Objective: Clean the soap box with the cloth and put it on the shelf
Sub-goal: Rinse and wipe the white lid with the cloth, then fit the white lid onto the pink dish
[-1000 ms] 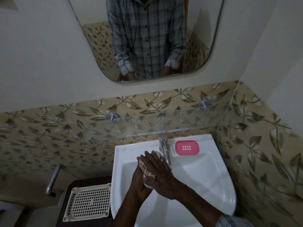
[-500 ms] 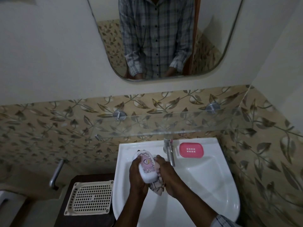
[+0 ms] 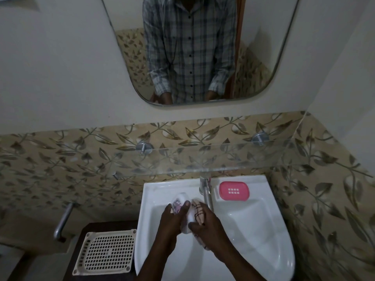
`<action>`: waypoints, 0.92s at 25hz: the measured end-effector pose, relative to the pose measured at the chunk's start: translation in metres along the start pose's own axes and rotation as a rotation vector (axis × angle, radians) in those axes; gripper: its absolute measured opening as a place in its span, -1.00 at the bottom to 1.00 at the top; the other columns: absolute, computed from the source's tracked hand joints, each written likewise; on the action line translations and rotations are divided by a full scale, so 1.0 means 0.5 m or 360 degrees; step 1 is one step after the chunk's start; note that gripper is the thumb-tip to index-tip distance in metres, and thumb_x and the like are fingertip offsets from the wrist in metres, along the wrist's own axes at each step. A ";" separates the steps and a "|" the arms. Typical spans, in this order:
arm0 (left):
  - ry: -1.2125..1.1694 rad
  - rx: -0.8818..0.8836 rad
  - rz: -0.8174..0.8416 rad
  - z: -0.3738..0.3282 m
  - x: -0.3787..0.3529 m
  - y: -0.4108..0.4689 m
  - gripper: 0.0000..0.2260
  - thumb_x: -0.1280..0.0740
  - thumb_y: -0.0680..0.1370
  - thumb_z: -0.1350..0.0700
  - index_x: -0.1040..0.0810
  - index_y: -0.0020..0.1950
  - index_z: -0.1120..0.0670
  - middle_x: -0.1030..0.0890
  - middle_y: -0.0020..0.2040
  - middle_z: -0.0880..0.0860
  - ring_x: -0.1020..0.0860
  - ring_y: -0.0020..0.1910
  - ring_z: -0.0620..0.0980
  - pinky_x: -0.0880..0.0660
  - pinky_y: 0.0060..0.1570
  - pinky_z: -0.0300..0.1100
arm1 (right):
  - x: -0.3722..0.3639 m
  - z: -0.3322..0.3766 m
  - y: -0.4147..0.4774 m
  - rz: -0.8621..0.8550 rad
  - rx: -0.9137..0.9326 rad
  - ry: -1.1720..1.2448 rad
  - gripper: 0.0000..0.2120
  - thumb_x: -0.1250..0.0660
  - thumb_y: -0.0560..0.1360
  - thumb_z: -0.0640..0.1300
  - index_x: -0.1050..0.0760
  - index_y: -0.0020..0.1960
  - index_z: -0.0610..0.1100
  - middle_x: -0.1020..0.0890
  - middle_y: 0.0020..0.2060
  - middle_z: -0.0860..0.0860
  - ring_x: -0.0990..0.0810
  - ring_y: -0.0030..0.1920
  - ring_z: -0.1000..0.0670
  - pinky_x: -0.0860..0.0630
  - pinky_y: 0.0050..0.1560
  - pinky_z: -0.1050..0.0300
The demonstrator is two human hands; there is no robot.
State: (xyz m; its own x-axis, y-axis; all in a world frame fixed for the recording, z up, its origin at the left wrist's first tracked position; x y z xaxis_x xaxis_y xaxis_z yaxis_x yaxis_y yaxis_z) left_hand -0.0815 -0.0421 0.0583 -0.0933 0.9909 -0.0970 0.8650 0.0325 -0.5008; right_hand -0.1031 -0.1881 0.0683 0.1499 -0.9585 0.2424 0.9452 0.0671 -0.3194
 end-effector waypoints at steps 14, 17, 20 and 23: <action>-0.0199 0.0110 -0.0370 0.018 0.132 0.008 -0.72 -0.49 0.46 -0.04 -0.65 0.11 0.05 -0.76 -0.10 0.06 -0.69 -0.01 0.14 -0.64 -0.24 -0.04 | -0.141 0.041 0.230 -0.0541 0.0778 -0.1094 -0.49 -0.33 0.53 -0.08 -0.33 0.43 -0.18 -0.54 0.30 -0.19 -0.50 0.33 -0.24 -0.41 0.36 -0.16; -0.0205 0.0110 -0.0347 0.034 0.135 -0.004 -0.74 -0.47 0.48 -0.05 -0.67 0.09 0.06 -0.76 -0.08 0.07 -0.69 0.01 0.15 -0.64 -0.19 -0.04 | -0.190 -0.024 0.257 0.0091 0.0295 -0.1727 -0.19 -0.06 0.55 0.31 -0.10 0.55 -0.26 -0.18 0.52 -0.31 -0.10 0.54 -0.28 0.01 0.47 -0.34; -0.0198 0.0130 -0.0316 0.042 0.139 -0.003 -0.75 -0.44 0.51 -0.07 -0.66 0.09 0.05 -0.75 -0.09 0.10 -0.69 0.00 0.18 -0.65 -0.16 -0.01 | -0.196 -0.035 0.264 0.0258 0.0157 -0.1785 -0.22 -0.04 0.58 0.28 -0.07 0.56 -0.26 -0.10 0.54 -0.32 -0.04 0.54 -0.30 -0.03 0.46 -0.37; -0.0244 0.0143 -0.0308 0.039 0.132 0.003 -0.74 -0.43 0.52 -0.04 -0.64 0.12 0.07 -0.73 -0.03 0.16 -0.67 -0.01 0.20 -0.62 -0.16 -0.01 | -0.164 0.030 0.251 0.0214 0.0470 -0.1690 -0.38 -0.25 0.59 -0.02 -0.15 0.52 -0.28 -0.22 0.51 -0.26 -0.26 0.48 -0.25 -0.28 0.44 -0.17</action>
State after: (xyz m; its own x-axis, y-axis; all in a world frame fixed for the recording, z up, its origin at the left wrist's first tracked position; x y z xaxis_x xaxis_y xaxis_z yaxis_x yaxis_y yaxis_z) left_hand -0.0959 0.0209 0.0342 -0.3326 0.9357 -0.1176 0.7772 0.2013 -0.5963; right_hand 0.0075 -0.0968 0.0218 0.2953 -0.2237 0.9288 0.9133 0.3515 -0.2058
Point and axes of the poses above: each hand's wrist, its own y-axis towards the middle knuckle, its own x-axis out of the back of the hand, z = x × y, the point moved 2 cm from there along y, towards the middle knuckle
